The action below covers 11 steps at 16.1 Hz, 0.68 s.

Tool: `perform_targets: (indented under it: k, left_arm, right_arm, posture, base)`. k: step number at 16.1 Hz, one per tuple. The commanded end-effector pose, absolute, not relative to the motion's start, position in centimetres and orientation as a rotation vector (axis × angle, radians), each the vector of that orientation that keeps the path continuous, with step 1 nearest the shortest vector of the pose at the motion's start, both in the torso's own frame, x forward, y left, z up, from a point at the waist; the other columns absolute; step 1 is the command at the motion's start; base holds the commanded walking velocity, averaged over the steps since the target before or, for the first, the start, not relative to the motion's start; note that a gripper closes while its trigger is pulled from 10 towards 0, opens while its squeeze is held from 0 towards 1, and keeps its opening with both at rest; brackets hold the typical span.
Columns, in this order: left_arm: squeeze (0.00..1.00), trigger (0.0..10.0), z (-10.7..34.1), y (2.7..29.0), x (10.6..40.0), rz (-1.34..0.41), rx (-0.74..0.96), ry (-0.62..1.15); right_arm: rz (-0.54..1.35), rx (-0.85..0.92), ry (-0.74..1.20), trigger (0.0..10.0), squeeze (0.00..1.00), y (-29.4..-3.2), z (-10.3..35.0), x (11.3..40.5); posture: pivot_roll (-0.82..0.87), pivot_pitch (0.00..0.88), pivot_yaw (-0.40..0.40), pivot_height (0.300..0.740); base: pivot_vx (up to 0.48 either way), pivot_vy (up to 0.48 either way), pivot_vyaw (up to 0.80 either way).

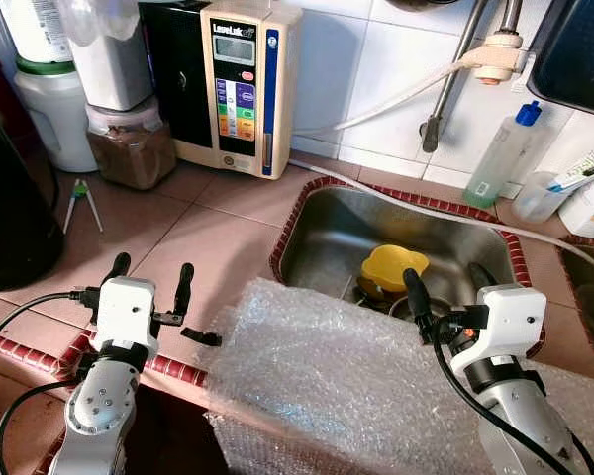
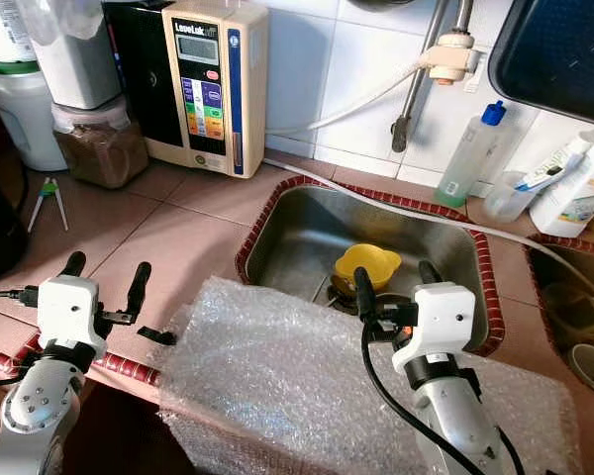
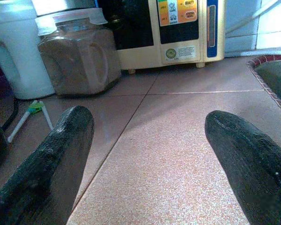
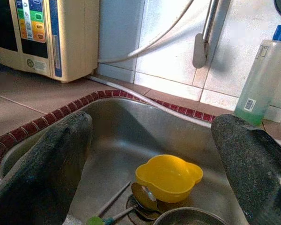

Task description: Kitchen organization

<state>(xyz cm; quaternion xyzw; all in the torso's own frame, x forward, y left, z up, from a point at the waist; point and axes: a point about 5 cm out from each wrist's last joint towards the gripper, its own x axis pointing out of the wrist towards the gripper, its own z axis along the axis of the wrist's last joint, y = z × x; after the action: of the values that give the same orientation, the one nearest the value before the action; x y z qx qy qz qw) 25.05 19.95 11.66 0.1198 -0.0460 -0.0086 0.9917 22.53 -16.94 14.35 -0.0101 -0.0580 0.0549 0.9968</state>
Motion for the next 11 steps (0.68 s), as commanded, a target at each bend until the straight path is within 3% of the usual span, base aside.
perform_targets:
  k: [1,5,8,11]
  left_arm:
    - [0.00,10.0,11.81,19.79,25.29,-0.026,0.257,-0.094]
    - [0.00,10.0,11.80,19.84,25.40,-0.023,0.256,-0.090]
    - [0.00,10.0,11.79,19.89,25.53,-0.018,0.254,-0.089]
    - [0.00,10.0,11.80,19.98,25.60,-0.015,0.256,-0.088]
  right_arm:
    - [0.092,-0.017,-0.112,10.0,0.53,-17.35,14.42,22.53]
    - [0.091,-0.018,-0.113,10.0,0.50,-17.38,14.39,22.66]
    - [0.109,-0.012,-0.105,10.0,0.42,-17.16,14.30,22.69]
    - [0.109,-0.012,-0.104,10.0,0.42,-17.12,14.28,22.69]
  posture:
    - [0.16,0.000,-0.055,0.740]
    - [0.16,0.000,-0.055,0.740]
    - [0.15,0.000,-0.054,0.740]
    - [0.15,0.000,-0.053,0.740]
  base:
    - [0.000,0.000,0.00]
    - [-0.195,0.000,0.00]
    - [-0.276,0.000,0.00]
    - [-0.286,0.000,0.00]
